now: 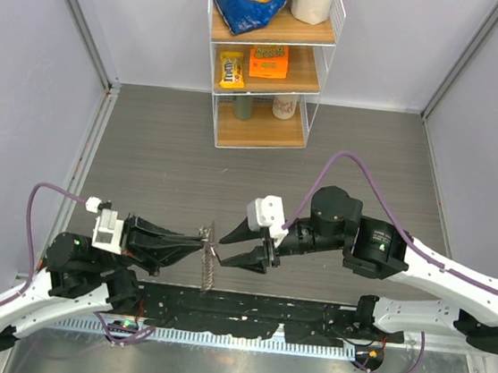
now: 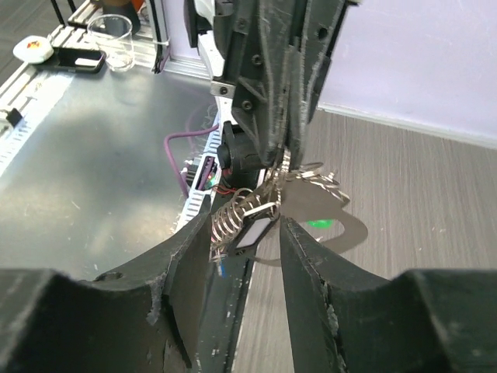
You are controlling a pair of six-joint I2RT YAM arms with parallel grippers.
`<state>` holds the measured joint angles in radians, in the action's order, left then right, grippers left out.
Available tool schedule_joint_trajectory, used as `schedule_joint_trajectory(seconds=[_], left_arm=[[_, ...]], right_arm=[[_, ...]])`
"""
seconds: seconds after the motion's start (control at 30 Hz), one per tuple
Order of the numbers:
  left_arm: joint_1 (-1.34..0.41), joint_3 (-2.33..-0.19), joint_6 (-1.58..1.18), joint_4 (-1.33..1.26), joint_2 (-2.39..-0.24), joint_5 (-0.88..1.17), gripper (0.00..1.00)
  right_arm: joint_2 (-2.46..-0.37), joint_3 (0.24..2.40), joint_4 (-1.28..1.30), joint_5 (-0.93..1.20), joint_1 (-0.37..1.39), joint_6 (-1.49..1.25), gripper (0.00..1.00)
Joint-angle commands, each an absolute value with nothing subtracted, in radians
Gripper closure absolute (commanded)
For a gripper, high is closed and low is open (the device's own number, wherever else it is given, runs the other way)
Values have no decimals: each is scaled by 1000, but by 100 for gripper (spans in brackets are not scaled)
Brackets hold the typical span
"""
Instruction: Put the keys on the keyring
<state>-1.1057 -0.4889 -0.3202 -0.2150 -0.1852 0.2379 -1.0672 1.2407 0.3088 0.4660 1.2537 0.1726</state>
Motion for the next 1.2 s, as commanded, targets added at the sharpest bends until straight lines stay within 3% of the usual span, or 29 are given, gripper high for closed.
schedule_joint_trajectory(seconds=[0.0,1.17], left_arm=[[-1103,-479,-350,-354,-193,255,100],[-1101,-460,-371,-420,-207,313,100]], right_arm=[[-1062,1250,268,512,1276,304,53],[-1026,1301,164,500,1287,281,57]])
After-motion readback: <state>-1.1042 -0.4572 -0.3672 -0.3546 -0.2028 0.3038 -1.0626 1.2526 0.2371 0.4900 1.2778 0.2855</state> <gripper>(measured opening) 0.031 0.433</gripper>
